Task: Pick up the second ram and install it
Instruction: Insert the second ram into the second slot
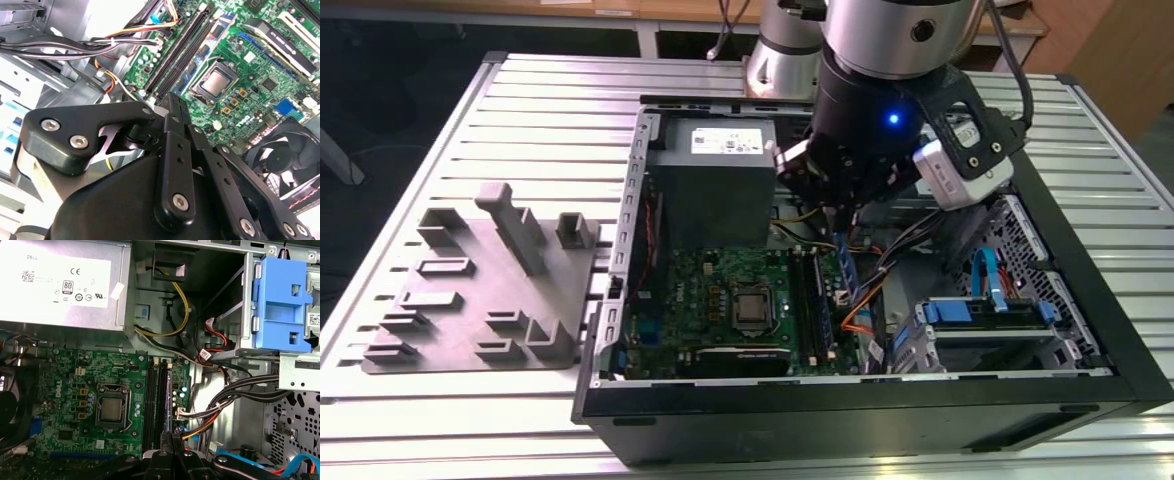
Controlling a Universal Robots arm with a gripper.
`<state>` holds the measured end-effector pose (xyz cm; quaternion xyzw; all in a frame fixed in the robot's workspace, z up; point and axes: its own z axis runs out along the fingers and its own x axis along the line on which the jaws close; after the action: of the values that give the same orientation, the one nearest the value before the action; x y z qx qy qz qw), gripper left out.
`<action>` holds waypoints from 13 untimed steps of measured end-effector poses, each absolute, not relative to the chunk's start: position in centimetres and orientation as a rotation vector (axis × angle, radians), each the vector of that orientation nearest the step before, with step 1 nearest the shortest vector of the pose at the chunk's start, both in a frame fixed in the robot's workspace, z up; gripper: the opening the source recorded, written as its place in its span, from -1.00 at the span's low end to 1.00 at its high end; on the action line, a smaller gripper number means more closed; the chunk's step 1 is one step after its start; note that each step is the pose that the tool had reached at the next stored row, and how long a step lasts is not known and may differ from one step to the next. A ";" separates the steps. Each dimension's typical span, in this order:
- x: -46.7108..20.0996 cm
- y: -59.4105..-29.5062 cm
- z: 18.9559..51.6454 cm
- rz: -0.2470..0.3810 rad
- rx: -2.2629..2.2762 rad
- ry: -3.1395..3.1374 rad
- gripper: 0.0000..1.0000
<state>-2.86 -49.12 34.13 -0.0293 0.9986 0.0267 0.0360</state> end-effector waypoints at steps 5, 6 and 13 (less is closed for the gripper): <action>-2.9 -49.1 33.9 0.082 -0.090 3.067 -0.84; -2.9 -49.1 33.8 0.082 -0.090 3.067 -0.84; -2.9 -49.1 33.4 0.082 -0.090 3.067 -0.84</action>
<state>-2.86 -49.12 33.44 -0.0293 0.9986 0.0268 0.0360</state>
